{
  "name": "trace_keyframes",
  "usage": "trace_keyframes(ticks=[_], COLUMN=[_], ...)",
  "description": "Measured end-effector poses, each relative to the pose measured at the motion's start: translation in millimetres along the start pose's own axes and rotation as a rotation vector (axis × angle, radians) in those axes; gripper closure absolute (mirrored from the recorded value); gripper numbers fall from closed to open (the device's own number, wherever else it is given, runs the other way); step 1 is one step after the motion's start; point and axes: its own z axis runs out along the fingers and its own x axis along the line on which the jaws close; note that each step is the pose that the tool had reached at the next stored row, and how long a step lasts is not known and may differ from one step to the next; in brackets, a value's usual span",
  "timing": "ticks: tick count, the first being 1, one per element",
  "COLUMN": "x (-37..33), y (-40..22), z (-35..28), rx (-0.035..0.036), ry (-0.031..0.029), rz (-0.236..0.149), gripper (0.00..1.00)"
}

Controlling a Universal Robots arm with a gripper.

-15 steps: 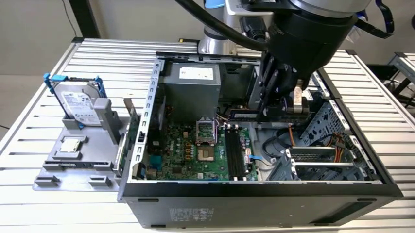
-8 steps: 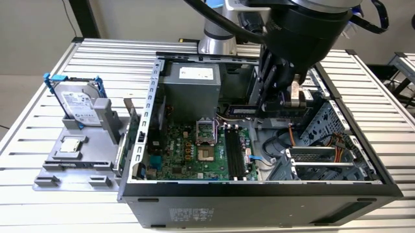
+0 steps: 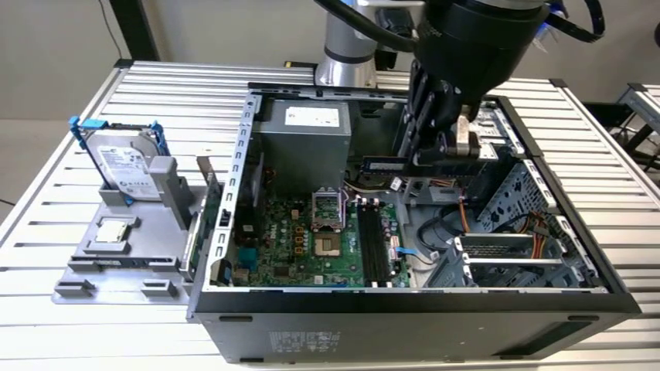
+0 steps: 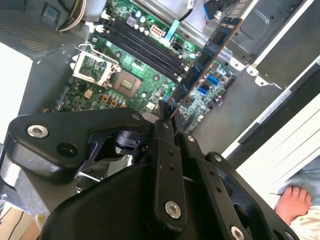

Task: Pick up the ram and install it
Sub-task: 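Insert the ram into the slot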

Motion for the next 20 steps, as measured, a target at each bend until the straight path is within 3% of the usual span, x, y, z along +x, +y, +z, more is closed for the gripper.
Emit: trace_keyframes(ticks=[20], x=[-46.0], y=[0.7], z=[1.9], rx=[0.0000], ry=[0.0000], rz=[0.000], gripper=[1.00])
